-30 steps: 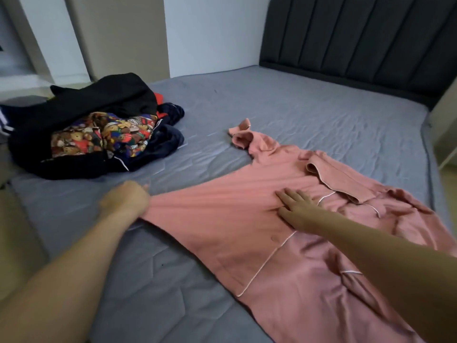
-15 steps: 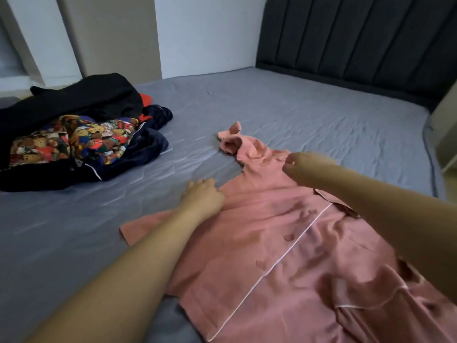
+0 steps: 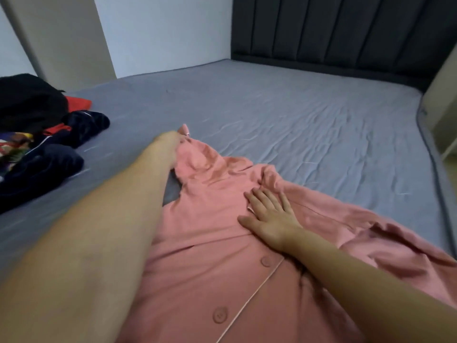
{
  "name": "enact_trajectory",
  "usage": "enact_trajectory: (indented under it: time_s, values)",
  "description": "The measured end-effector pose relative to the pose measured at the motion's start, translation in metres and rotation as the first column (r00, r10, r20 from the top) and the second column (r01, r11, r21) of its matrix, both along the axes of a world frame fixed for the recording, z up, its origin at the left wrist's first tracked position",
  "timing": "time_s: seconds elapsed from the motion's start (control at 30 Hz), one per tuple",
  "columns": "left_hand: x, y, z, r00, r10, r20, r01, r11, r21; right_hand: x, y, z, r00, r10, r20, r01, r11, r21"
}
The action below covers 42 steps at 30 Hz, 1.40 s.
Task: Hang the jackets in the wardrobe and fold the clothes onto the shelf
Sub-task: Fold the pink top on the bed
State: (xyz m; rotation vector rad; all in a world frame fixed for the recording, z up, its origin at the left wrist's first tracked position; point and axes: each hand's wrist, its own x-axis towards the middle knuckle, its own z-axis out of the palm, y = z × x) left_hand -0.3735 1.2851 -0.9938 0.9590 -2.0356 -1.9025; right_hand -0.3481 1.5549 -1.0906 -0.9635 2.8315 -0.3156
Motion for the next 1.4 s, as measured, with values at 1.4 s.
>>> enact_trajectory:
  time_s: [1.4]
  values:
    - [-0.033,0.1,0.0,0.819,0.006,0.573,0.551,-0.282,-0.785,0.009,0.174,0.13,0.329,0.055,0.943,0.294,0.943,-0.158]
